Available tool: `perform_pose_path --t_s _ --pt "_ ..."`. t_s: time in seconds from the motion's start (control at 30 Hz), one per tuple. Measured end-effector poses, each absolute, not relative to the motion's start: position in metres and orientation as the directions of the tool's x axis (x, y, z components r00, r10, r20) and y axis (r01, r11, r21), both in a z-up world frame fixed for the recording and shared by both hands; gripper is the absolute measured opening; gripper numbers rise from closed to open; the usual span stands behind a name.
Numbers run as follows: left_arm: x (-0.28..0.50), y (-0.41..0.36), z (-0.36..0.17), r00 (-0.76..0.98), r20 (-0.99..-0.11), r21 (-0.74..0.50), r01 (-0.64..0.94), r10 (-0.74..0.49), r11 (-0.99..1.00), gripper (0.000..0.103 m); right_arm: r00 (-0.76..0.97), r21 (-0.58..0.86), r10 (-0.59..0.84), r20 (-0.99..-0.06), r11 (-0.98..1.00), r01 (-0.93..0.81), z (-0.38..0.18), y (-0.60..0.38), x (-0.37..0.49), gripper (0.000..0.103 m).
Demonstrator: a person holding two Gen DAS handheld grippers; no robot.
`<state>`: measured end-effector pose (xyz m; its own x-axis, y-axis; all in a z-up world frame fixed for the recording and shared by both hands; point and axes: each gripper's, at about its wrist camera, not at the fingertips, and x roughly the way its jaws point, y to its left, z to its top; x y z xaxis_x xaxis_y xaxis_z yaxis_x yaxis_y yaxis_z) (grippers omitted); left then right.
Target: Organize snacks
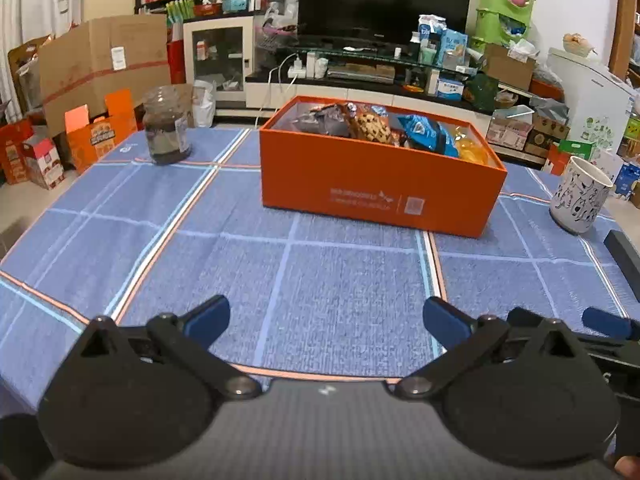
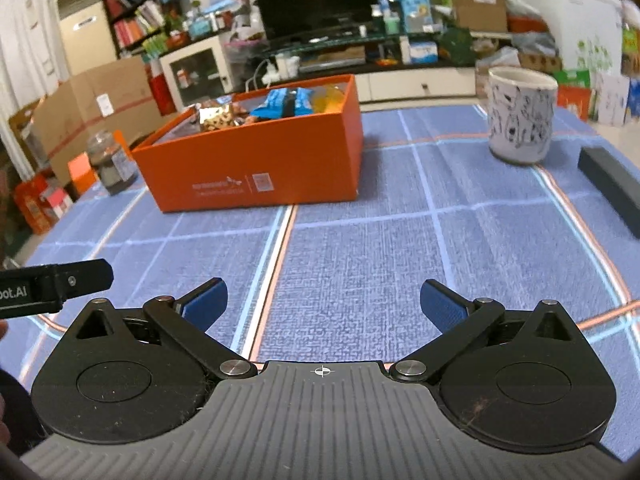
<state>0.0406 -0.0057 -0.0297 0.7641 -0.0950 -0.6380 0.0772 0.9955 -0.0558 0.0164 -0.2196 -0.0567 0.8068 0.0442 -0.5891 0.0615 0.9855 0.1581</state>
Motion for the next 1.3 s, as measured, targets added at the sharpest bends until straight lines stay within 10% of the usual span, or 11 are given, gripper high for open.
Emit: perform_pose_path --t_s 1.3 --pt "0.026 -0.018 -0.025 0.784 -0.619 0.017 0.068 -0.042 0.998 0.102 0.837 0.064 -0.042 -0.546 0.994 0.092 -0.044 -0.223 0.008 0.097"
